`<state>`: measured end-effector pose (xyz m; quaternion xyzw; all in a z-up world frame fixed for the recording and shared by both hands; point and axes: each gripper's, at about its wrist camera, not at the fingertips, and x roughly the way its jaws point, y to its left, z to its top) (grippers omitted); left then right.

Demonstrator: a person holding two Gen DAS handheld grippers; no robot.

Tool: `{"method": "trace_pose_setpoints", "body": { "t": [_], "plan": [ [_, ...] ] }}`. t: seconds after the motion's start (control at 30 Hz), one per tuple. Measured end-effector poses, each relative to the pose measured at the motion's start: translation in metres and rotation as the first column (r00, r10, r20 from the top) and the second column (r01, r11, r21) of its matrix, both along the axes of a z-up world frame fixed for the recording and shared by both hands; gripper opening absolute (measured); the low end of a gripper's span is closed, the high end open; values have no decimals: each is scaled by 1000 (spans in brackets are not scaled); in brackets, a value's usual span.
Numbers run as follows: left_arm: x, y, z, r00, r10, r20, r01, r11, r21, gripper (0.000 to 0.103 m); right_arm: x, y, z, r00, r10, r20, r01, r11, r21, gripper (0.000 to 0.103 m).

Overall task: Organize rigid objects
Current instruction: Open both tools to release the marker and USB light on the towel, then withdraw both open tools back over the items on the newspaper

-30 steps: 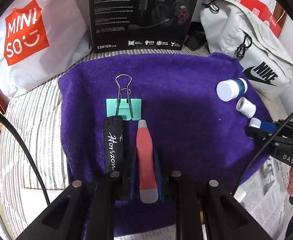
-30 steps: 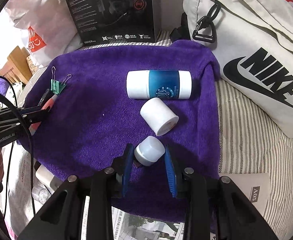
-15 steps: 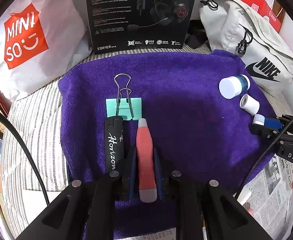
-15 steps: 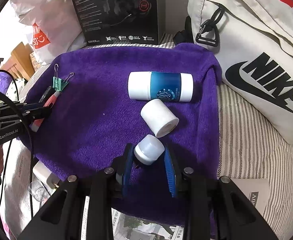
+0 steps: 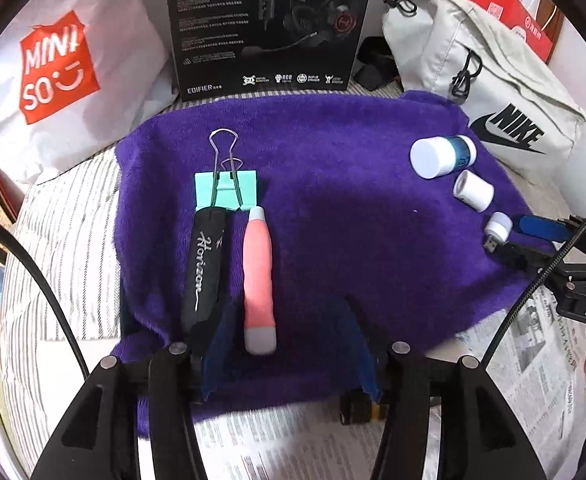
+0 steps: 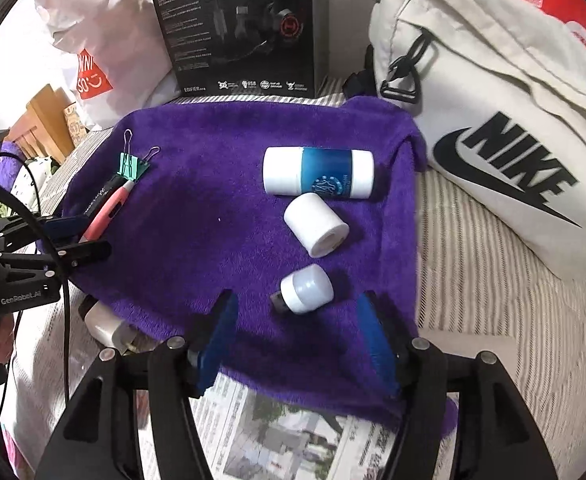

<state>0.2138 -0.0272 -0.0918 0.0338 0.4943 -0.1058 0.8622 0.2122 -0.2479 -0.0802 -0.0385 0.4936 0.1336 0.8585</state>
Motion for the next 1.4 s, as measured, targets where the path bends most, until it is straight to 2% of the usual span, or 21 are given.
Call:
{"method": "trace_pose_setpoints", "body": {
  "t": [0.3, 0.47, 0.83, 1.0, 1.4],
  "plan": [
    [-36, -5, 25, 999, -19, 46, 20, 1000, -12, 53, -35, -10, 20, 999, -28, 19, 28, 1000, 15, 62],
    [-58, -7, 29, 998, -16, 62, 17, 1000, -16, 55, -60, -18, 24, 998, -51, 28, 50, 999, 20, 62],
    [-77, -31, 14, 999, -29, 39, 31, 998, -55, 55, -101, -37, 21, 996, -80, 31, 77, 993, 85, 62],
    [-84, -47, 8, 998, -53, 29, 54, 998, -26, 55, -111, -49, 18, 995, -93, 25, 90, 992, 90, 62],
    [-90, -34, -12, 1000, -2, -16, 1, 1000, -26, 55, -119, -58, 10, 995, -101, 8, 100, 990, 95, 62]
  ]
}}
